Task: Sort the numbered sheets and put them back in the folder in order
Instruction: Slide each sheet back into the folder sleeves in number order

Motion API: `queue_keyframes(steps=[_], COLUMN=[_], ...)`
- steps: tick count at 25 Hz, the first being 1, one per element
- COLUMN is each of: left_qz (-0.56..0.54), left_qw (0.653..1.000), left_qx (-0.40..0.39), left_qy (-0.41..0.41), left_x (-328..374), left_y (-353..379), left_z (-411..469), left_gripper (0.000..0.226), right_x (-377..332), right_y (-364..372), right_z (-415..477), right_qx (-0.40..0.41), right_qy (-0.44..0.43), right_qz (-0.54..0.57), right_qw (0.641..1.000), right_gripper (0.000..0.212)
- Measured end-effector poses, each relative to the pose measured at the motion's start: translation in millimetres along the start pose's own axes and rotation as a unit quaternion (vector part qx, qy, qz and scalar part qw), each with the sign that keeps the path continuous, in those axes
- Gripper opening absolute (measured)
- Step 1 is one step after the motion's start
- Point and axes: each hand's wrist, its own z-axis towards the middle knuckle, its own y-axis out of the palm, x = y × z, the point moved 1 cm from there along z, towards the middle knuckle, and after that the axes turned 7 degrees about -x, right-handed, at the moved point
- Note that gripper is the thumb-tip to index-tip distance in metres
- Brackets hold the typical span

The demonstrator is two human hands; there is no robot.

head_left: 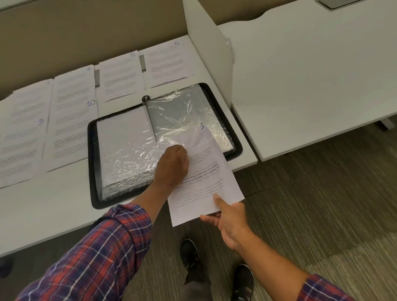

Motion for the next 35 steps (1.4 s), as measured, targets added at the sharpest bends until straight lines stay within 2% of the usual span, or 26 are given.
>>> queue_keyframes(steps=[9, 14, 18, 21, 24, 29, 35], left_qz=[0.019, 0.004, -0.009, 0.000, 0.042, 0.076, 0.076], left_qw=[0.999, 1.000, 1.000, 0.999, 0.996, 0.994, 0.992], left_qx=[-0.022, -0.011, 0.011, 0.023, 0.017, -0.004, -0.077], left_qy=[0.015, 0.011, 0.002, 0.041, 0.076, 0.079, 0.058], left_x=[5.2, 5.6, 21.4, 44.5, 63.4, 60.2, 68.0], left_y=[-7.1, -12.9, -14.3, -8.5, 3.4, 15.0, 10.0], left_z=[3.9, 7.7, 25.5, 45.4, 53.2, 51.1, 54.2], left_gripper=[0.029, 0.023, 0.038, 0.027, 0.023, 0.036, 0.052], right_x=[-30.8, -35.2, -22.0, -13.8, -7.0, -4.7, -22.4], right_y=[42.6, 52.8, 40.4, 30.5, 24.6, 17.9, 12.2], right_z=[37.9, 46.7, 29.6, 20.0, 15.9, 19.9, 24.1], right_qx=[0.004, 0.018, 0.036, 0.034, 0.027, 0.063, 0.087], right_qy=[-0.005, -0.010, -0.003, 0.003, 0.013, 0.030, -0.036], right_qz=[-0.025, -0.048, -0.067, -0.051, -0.023, -0.093, -0.096], right_qw=[1.000, 0.999, 0.997, 0.998, 0.999, 0.993, 0.991], right_gripper=[0.030, 0.035, 0.031, 0.022, 0.027, 0.034, 0.020])
